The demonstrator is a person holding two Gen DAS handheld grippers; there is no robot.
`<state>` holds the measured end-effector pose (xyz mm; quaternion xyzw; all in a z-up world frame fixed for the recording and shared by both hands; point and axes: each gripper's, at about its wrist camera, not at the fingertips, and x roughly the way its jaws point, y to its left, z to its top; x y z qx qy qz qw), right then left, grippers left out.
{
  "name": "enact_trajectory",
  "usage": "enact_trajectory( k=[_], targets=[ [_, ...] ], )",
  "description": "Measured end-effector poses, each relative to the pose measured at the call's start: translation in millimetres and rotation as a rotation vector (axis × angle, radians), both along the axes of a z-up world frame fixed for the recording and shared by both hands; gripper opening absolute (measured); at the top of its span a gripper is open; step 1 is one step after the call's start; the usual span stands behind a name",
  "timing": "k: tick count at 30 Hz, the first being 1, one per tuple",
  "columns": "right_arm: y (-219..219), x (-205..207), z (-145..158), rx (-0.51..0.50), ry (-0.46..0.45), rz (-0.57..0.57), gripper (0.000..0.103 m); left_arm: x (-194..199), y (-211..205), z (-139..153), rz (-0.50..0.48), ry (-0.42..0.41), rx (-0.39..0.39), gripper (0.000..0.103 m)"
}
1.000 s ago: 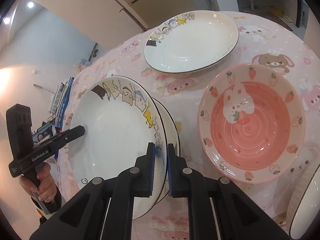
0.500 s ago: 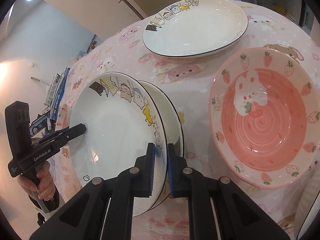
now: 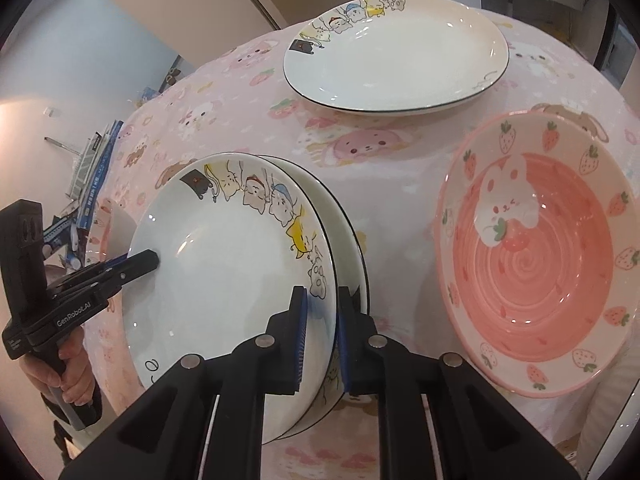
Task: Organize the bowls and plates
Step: 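Lower the held plate onto the other white plate with both grippers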
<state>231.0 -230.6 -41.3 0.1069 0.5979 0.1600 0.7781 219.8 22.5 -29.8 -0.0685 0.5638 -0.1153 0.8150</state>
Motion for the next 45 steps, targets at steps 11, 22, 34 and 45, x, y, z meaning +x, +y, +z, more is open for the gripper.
enact_trajectory(
  k=[11,22,34,45],
  targets=[
    [12,4,5,-0.115,-0.005,0.055,0.018,-6,-8,5,-0.032,-0.043,0.102,0.016],
    [15,4,9,-0.146,-0.007,0.069,0.017,-15,7,1,-0.053,0.068,-0.078,0.015],
    [24,-10,19,-0.292,-0.051,0.102,0.017,-37,2,3,-0.111,0.018,-0.037,0.011],
    [34,-26,26,-0.429,-0.106,0.143,0.016,-43,-20,8,-0.153,0.026,0.112,0.014]
  ],
)
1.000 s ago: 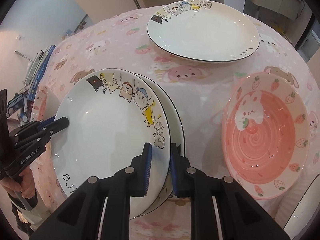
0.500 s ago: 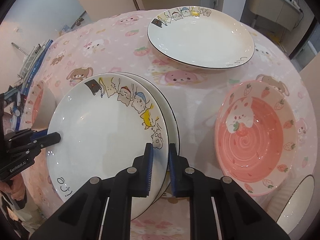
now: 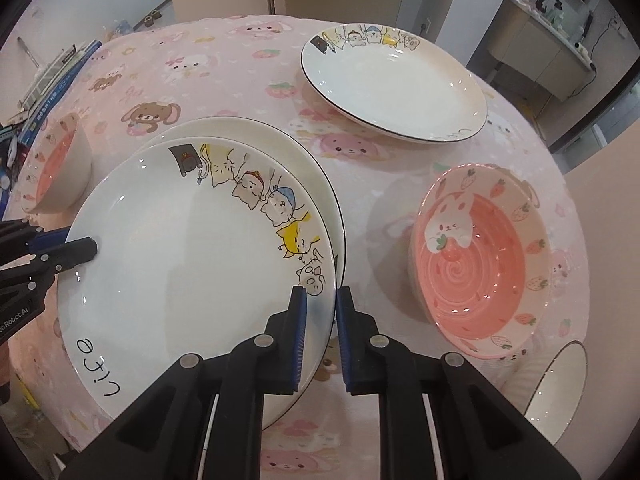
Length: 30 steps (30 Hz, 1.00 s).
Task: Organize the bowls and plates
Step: 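Lower the held plate onto the other white plate with both grippers, then open both grippers and release the stacked plate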
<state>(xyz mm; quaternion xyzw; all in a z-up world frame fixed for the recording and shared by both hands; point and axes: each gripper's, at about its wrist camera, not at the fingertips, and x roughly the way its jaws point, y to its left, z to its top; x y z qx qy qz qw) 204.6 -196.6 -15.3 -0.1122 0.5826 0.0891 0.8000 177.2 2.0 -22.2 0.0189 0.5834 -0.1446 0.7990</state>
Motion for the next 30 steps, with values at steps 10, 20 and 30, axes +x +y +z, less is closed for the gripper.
enact_trajectory(
  k=[10,20,30],
  targets=[
    [-1,-2,-1,-0.006,0.000,0.027,0.016,-1,2,15,0.039,-0.057,0.029,0.016],
    [-30,-16,20,0.073,-0.026,-0.021,0.016,-34,-10,52,0.006,-0.199,0.026,0.038],
    [-41,-31,41,0.127,-0.058,-0.009,0.016,-47,-14,63,0.009,-0.270,0.048,0.050]
  ],
)
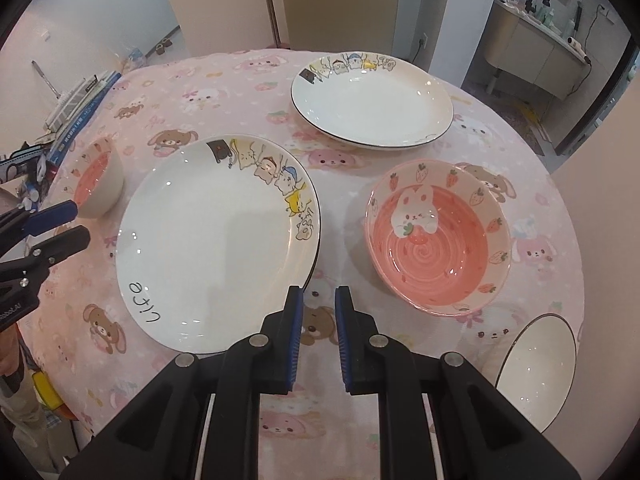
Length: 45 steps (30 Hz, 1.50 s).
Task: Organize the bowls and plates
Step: 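Open both grippers and release the stacked plate, then move both grippers toward the next white cartoon-rim plate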
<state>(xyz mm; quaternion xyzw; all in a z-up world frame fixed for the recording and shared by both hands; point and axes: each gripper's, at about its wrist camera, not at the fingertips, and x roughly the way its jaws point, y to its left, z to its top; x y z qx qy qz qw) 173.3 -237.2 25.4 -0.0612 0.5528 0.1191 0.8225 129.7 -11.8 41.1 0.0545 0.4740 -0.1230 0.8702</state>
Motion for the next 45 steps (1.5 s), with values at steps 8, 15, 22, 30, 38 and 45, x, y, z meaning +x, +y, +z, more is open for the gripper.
enact_trajectory(
  k=[8,15,22,30,38,45],
  targets=[
    [-6,-7,35,0.033,-0.064,0.006,0.016,-15,-9,29,0.015,-0.180,-0.017,0.083],
    [-39,-10,78,0.174,-0.181,-0.050,0.016,-36,-14,70,0.048,-0.526,-0.049,0.103],
    [-67,-3,107,0.200,-0.299,-0.125,0.038,-7,-14,91,0.092,-0.535,-0.180,0.103],
    [-96,23,137,0.318,-0.430,-0.195,0.071,1,-28,123,0.195,-0.728,-0.307,0.103],
    [-77,41,173,-0.033,-0.818,-0.213,0.088,46,-59,153,0.223,-0.798,-0.204,0.103],
    [-88,61,184,0.097,-0.884,-0.405,0.088,105,-70,155,0.094,-0.687,-0.284,0.103]
  ],
)
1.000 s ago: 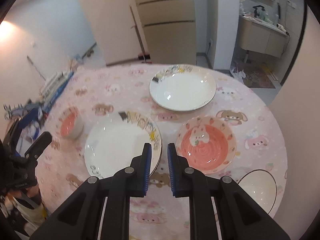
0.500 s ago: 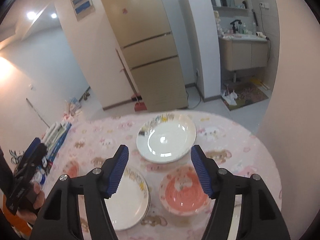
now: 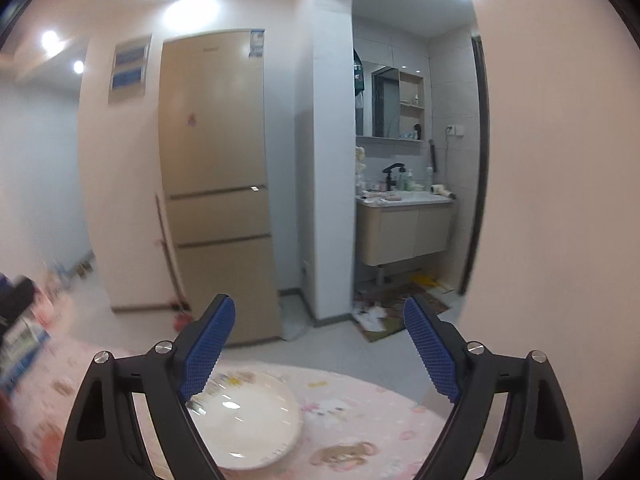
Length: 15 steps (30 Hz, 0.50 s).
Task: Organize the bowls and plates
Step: 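Move both grippers toward the next white cartoon-rim plate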
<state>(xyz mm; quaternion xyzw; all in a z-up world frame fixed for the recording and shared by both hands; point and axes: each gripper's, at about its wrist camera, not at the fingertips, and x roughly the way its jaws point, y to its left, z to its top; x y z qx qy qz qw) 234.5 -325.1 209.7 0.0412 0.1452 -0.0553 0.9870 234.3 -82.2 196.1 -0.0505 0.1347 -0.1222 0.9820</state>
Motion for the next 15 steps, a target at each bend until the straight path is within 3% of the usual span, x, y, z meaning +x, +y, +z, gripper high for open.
enact_trajectory(
  k=[3,6,8,11,13,15],
  targets=[
    [-4,14,-11,0.066,0.021,0.049,0.088,30,-9,-21,-0.016,0.057,0.085,0.103],
    [5,43,-32,-0.041,0.114,0.005,0.088,57,-10,-49,0.016,0.126,0.108,0.103],
    [10,58,-46,-0.105,0.162,-0.064,0.088,81,-14,-67,0.049,0.233,0.157,0.102],
    [6,84,-67,-0.048,0.260,-0.013,0.088,103,-10,-88,0.070,0.303,0.180,0.101],
    [-3,103,-83,0.052,0.332,0.004,0.084,120,-5,-105,0.039,0.398,0.134,0.094],
    [-5,122,-101,0.080,0.399,0.009,0.081,135,-2,-125,0.033,0.502,0.116,0.079]
  ],
)
